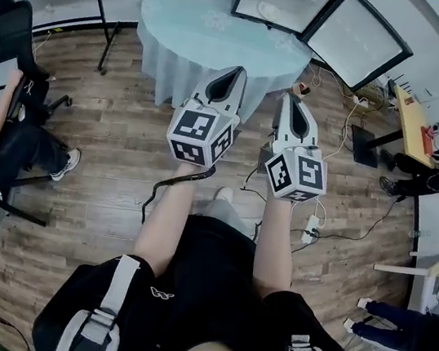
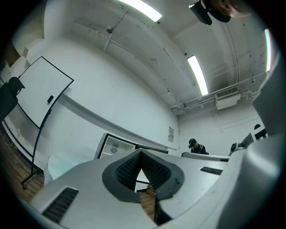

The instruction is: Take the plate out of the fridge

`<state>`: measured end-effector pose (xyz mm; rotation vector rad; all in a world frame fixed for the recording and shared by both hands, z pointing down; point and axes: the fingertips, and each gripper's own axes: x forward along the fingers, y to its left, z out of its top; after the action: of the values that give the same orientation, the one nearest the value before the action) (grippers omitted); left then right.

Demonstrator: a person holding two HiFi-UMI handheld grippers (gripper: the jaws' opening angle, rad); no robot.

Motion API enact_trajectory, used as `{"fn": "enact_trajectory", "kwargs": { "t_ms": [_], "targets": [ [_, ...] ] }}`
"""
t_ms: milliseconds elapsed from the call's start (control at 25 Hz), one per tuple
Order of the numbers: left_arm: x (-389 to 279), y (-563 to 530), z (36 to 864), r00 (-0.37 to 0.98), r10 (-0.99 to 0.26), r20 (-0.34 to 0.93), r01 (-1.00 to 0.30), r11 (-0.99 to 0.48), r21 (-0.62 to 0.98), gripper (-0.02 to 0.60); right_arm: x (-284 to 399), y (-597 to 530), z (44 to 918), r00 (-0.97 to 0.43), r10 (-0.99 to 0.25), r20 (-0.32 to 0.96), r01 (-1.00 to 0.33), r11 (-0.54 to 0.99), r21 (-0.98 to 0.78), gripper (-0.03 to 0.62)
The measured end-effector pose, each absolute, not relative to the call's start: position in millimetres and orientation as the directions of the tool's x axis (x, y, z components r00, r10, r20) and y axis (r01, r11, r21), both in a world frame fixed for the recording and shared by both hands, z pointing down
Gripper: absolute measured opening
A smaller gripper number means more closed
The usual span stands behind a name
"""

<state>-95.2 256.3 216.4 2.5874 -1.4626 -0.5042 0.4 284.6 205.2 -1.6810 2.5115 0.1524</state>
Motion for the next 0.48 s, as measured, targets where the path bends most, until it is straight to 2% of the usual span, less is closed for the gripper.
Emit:
{"fn": "enact_trajectory", "kwargs": {
  "t_ms": [240,480],
  "targets": [
    [-95,245,210,0.478,-0.842,-0.249,-0.800,-0.535,0.271,-0.006,-1,278,201,-0.384,-0.907,-0.172,-0.923,0.384,0.036,0.005],
    [-89,228,201,0.478,-0.835,-0.271,-0.808,-0.540,0.238,-0.006,30,258,191,-0.344,-0.912,-0.226,-0.936,0.352,0.005,0.005]
  ]
}}
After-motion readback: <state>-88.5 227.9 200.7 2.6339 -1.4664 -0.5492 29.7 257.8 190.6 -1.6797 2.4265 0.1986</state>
